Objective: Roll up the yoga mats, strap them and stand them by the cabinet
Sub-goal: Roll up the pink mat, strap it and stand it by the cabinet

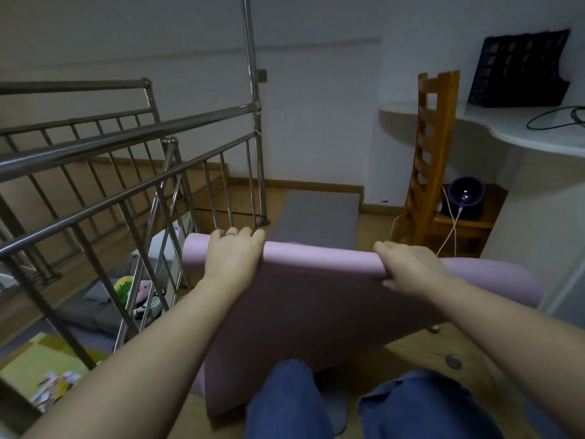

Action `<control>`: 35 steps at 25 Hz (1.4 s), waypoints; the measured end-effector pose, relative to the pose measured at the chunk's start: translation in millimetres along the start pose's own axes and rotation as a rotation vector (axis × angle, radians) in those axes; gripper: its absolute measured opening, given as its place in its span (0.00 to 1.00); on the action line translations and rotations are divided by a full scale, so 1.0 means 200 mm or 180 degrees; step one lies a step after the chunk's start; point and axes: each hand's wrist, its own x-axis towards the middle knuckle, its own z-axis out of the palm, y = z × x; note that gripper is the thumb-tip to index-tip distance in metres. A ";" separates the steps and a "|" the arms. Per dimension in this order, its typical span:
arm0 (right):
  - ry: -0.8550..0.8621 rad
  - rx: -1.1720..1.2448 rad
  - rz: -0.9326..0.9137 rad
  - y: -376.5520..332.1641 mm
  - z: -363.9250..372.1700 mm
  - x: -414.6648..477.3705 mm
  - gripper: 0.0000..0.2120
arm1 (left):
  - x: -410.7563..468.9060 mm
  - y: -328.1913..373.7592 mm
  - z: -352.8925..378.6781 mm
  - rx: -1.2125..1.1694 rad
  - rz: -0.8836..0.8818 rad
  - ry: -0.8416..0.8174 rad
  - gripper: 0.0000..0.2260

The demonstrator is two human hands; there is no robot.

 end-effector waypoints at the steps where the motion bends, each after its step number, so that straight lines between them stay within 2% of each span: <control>1: -0.0127 -0.0132 -0.0111 -0.05 0.00 0.01 0.14 | -0.01 0.01 -0.01 0.0049 -0.0089 -0.0546 0.16; 2: -0.0254 -0.0225 -0.0202 -0.10 0.00 0.01 0.14 | -0.03 0.05 -0.03 -0.0014 -0.0017 -0.1084 0.20; 4: -0.0515 -0.0329 -0.0383 -0.21 -0.01 0.02 0.14 | -0.08 0.16 -0.03 -0.0467 0.0377 -0.1548 0.27; 6: -0.0821 -0.0346 -0.0558 -0.32 -0.01 -0.01 0.13 | -0.18 0.27 0.03 -0.0954 0.0650 -0.1519 0.28; 8: -0.1370 -0.0282 -0.0681 -0.38 -0.01 -0.03 0.13 | -0.27 0.29 0.09 -0.1165 0.0639 -0.1302 0.23; 11: -0.2075 0.0029 -0.0812 -0.39 0.03 -0.02 0.23 | -0.35 0.26 0.13 -0.1072 0.0653 -0.1233 0.22; 13: -0.2060 0.0120 -0.0822 -0.34 0.06 -0.02 0.28 | -0.35 0.22 0.14 -0.0999 0.0694 -0.1454 0.23; 15: -0.1789 -0.0189 -0.0768 -0.28 0.10 -0.05 0.29 | -0.33 0.20 0.15 -0.1137 0.0765 -0.2124 0.24; 17: -0.1535 -0.0393 -0.0686 -0.26 0.15 -0.13 0.24 | -0.32 0.23 0.17 -0.1213 0.0874 -0.2737 0.23; 20: -0.1586 -0.0305 -0.0613 -0.28 0.21 -0.26 0.14 | -0.39 0.31 0.22 -0.1130 0.0904 -0.2969 0.23; 23: -0.1843 -0.0409 -0.0423 -0.28 0.24 -0.35 0.13 | -0.48 0.41 0.25 -0.1047 0.0904 -0.2628 0.18; 28: -0.2641 -0.0441 -0.0282 -0.30 0.25 -0.51 0.18 | -0.51 0.53 0.29 -0.0860 0.1114 -0.1084 0.09; 30: -0.2924 -0.0393 -0.0283 -0.31 0.25 -0.54 0.18 | -0.52 0.54 0.33 -0.0917 0.1376 -0.0597 0.11; 32: -0.2996 -0.0206 -0.0305 -0.29 0.23 -0.52 0.12 | -0.51 0.52 0.37 -0.0904 0.1644 -0.0221 0.16; 33: -0.2947 -0.0065 -0.0300 -0.28 0.22 -0.51 0.08 | -0.50 0.50 0.38 -0.0927 0.1677 -0.0050 0.15; 35: -0.2791 0.0284 -0.0239 -0.26 0.24 -0.48 0.06 | -0.45 0.44 0.40 -0.0926 0.1796 0.0065 0.10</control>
